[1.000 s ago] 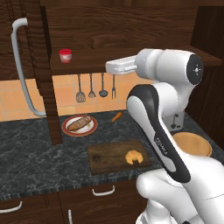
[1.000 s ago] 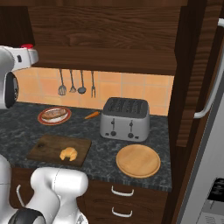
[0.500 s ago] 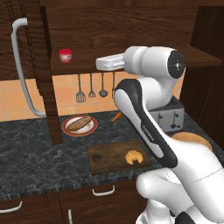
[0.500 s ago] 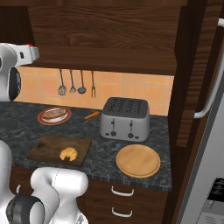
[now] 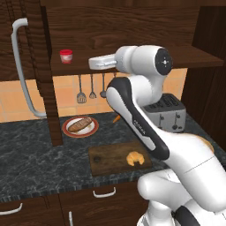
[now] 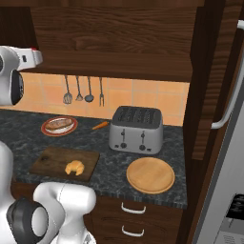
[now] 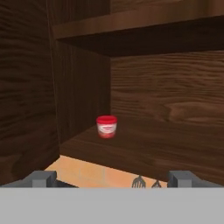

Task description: From the different types of pastries on the counter, select a croissant and place it on the cutting board. Then retrieve a jar of jam from the cabinet and place it alongside the croissant on the cutting board.

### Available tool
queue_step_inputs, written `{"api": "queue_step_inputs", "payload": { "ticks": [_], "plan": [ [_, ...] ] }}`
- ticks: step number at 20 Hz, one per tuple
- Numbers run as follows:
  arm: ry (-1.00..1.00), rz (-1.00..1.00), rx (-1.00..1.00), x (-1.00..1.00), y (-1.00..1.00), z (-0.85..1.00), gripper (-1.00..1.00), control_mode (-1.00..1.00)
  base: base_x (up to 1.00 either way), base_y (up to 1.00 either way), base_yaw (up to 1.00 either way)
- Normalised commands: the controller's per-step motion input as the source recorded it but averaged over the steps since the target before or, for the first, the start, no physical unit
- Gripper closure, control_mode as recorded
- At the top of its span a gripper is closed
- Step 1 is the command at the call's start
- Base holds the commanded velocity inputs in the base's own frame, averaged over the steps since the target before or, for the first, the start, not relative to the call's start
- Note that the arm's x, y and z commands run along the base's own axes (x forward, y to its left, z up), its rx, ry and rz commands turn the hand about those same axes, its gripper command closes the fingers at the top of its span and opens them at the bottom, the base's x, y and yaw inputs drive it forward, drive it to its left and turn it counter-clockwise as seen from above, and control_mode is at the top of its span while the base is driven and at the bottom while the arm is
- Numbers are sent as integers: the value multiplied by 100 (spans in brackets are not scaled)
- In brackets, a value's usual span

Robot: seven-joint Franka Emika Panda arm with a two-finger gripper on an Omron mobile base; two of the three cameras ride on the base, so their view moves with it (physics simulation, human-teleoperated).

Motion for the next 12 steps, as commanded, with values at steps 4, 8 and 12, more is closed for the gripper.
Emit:
{"api": "queue_step_inputs", "payload": {
  "ticks": [4,8,12],
  "plan": [
    [4,0,0,38,0,-12,-100,-100,0,0,0],
    [3,0,0,34,0,-2,-100,-100,0,0,0],
    [1,0,-1,18,4,-5,-100,-100,0,0,0]
  ]
}}
